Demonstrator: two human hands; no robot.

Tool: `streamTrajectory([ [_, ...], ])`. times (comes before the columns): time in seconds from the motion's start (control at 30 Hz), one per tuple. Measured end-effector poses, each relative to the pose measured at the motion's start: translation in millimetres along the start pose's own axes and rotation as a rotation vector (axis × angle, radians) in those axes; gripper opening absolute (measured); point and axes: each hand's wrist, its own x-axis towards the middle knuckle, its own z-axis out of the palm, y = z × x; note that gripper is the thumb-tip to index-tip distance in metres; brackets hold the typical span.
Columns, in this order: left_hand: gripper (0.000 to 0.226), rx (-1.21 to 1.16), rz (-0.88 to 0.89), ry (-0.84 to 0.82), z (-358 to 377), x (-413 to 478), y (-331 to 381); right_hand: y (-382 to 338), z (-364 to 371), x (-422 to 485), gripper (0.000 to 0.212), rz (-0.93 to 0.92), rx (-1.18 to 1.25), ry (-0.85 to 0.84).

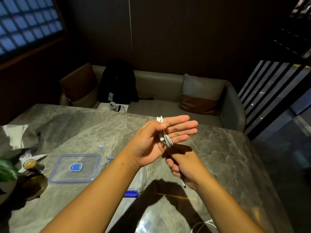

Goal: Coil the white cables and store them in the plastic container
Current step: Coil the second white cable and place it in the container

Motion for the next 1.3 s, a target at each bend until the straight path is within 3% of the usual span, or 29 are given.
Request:
streamTrajectory([
  [0.13,0.045,0.007,-0.001,0.058,-8.8,-0.1,-4.7,-4.2,10.8,-35.1,0.032,-0.109,-0.022,-0.036],
  [0.3,0.045,0.021,-0.015,0.121,-16.4,-1.0,-9.4,-8.7,8.3,-59.8,0.016,-0.136,-0.171,-0.045],
  [0.37,0.045,0.027,-0.023,0.128,-18.1,-1.3,-12.1,-12.0,7.2,-69.8,0.023,-0.126,-0.239,-0.058],
  [0.43,0.043,0.060,-0.030,0.146,-20.0,-1.1,-15.3,-16.9,5.2,-79.8,0.032,-0.137,-0.384,-0.096],
  [0.53,0.043,0.129,-0.036,0.175,-23.0,-1.7,-17.4,-27.3,-1.6,-89.3,0.026,-0.277,-0.789,-0.073],
  [0.6,0.043,0.145,-0.046,0.188,-24.3,-2.8,-18.5,-34.9,-6.3,-94.0,0.025,-0.363,-0.936,-0.038],
  [0.87,0.045,0.142,-0.168,0.141,-13.9,-9.6,-27.5,-65.2,-25.9,-90.4,0.017,-0.622,-0.764,-0.002],
  [1.0,0.046,0.207,-0.195,0.140,-12.8,-10.4,-28.9,-64.0,-30.9,-85.2,0.016,-0.620,-0.576,0.043],
  [1.17,0.034,0.221,-0.252,0.099,-9.8,-12.3,-33.5,-66.6,-39.3,-80.9,0.018,-0.523,-0.469,-0.082],
  [1.3,0.028,0.116,-0.293,0.105,-3.4,-14.9,-43.7,-72.8,-49.6,-67.3,0.017,-0.522,-0.565,-0.051],
])
